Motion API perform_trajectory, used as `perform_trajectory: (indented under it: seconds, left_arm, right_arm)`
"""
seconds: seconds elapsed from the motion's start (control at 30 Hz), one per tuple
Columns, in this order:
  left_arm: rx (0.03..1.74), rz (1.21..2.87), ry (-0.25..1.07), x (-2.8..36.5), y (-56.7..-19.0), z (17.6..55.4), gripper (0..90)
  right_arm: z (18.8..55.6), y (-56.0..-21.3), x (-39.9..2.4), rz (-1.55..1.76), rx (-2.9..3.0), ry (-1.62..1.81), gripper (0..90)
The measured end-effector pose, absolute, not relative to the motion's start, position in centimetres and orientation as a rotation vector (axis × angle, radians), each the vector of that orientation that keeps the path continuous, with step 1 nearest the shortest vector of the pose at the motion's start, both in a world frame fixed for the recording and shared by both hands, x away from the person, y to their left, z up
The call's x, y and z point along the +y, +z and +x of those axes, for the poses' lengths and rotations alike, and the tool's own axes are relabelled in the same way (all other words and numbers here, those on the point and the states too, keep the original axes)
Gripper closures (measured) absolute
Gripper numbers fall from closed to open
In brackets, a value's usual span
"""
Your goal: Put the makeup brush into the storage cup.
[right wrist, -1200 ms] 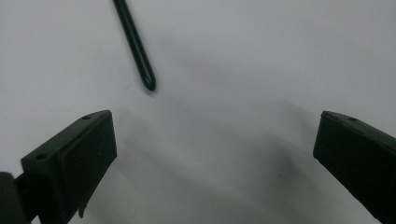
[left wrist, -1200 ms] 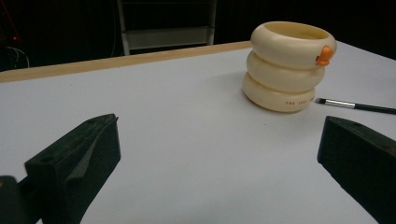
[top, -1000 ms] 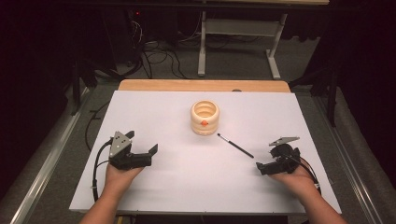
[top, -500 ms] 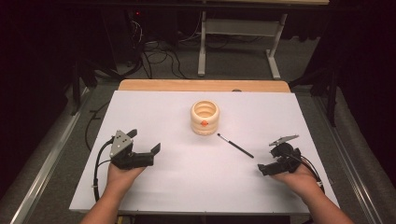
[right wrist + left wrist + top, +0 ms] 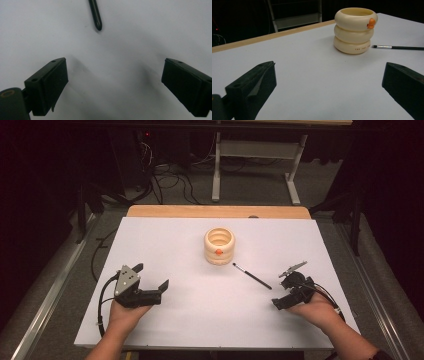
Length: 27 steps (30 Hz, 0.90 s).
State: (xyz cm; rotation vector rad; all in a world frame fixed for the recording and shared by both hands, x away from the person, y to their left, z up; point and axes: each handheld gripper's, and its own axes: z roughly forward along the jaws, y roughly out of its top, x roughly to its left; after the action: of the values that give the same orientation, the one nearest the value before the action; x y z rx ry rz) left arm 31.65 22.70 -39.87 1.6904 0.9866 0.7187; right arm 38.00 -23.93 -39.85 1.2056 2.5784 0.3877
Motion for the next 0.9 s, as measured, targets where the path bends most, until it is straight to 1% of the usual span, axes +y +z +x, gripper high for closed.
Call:
perform_trajectory:
  seconds: [0.1, 0.2, 0.3, 0.33, 0.57, 0.8, 0.9]
  left_arm:
    - [0.994, 1.696, 0.712, 22.9, -40.0, 31.5, 0.0]
    - [1.022, 1.665, 0.692, 23.4, -40.0, 31.4, 0.0]
    - [1.019, 1.66, 0.693, 23.5, -39.9, 31.6, 0.0]
    - [1.018, 1.662, 0.693, 23.4, -39.9, 31.7, 0.0]
    - [1.006, 1.68, 0.676, 22.7, -40.1, 32.2, 0.0]
    - [0.966, 1.685, 0.696, 21.8, -39.6, 32.6, 0.0]
    - [0.963, 1.684, 0.669, 21.4, -39.6, 32.7, 0.0]
  right_arm:
    - [38.1, -39.8, -23.7, 1.204, 2.612, 0.377, 10.2]
    - [38.3, -39.6, -23.4, 1.195, 2.636, 0.359, 11.4]
    - [38.8, -39.1, -23.1, 1.182, 2.661, 0.335, 14.2]
    - [39.0, -38.9, -23.0, 1.169, 2.672, 0.337, 15.3]
    - [39.7, -38.7, -22.4, 1.151, 2.726, 0.292, 15.8]
    - [40.1, -38.7, -22.2, 1.143, 2.735, 0.251, 16.9]
    - [40.1, -38.4, -21.9, 1.134, 2.746, 0.233, 19.6]
